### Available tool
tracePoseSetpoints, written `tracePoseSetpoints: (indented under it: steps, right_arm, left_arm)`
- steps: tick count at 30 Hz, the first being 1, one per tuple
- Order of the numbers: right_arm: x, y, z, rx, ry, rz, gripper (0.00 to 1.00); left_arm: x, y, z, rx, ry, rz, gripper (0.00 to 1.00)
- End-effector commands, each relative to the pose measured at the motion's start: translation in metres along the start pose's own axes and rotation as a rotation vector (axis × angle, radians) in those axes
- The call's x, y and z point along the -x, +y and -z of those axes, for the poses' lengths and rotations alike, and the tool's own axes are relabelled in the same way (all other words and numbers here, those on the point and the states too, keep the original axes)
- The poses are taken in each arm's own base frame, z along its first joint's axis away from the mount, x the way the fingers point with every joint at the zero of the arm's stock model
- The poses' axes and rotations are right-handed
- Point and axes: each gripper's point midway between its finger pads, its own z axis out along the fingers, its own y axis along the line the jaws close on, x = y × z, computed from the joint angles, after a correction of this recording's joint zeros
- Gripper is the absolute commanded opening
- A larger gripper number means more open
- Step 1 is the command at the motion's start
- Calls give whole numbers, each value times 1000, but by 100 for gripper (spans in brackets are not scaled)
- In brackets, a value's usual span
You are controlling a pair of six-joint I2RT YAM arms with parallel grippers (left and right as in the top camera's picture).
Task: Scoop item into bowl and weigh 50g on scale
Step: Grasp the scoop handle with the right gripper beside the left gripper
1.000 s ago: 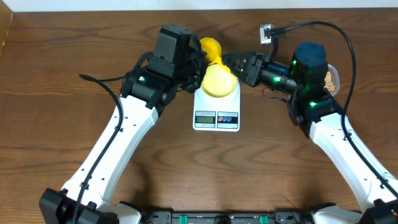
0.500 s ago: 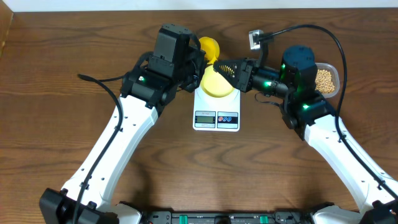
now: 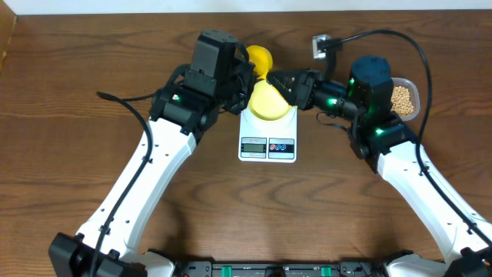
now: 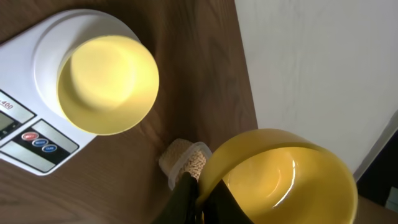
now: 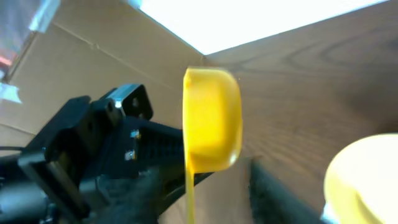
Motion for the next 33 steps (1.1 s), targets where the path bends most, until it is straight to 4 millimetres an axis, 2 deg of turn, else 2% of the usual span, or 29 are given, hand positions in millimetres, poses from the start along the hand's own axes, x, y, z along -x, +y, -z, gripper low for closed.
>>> tracePoseSetpoints:
  steps: [1, 3, 5, 8, 21, 23, 25, 28, 33]
  right_arm:
    - [17, 1, 4, -7, -51, -22, 64]
    - [20, 5, 4, 7, -64, -21, 70]
    - [23, 9, 4, 24, -76, -35, 72]
    - [24, 10, 4, 28, -77, -79, 70]
    - [16, 13, -5, 0, -86, -134, 64]
    - [16, 13, -6, -3, -91, -122, 61]
    - [17, 11, -6, -11, -100, -123, 48]
    - [18, 10, -6, -17, -106, -105, 39]
    - [18, 10, -6, -17, -106, -105, 34]
  left_arm:
    - [9, -3, 1, -10, -61, 35, 8]
    - [11, -7, 2, -26, -73, 60, 8]
    - [11, -12, 2, -49, -74, 68, 8]
    - [11, -19, 2, -78, -72, 72, 8]
    - [15, -23, 3, -97, -89, 162, 8]
    - [13, -22, 3, -94, -81, 161, 8]
    - [11, -20, 2, -83, -71, 161, 8]
    - [9, -17, 2, -70, -59, 162, 8]
    - [8, -14, 2, -59, -54, 162, 8]
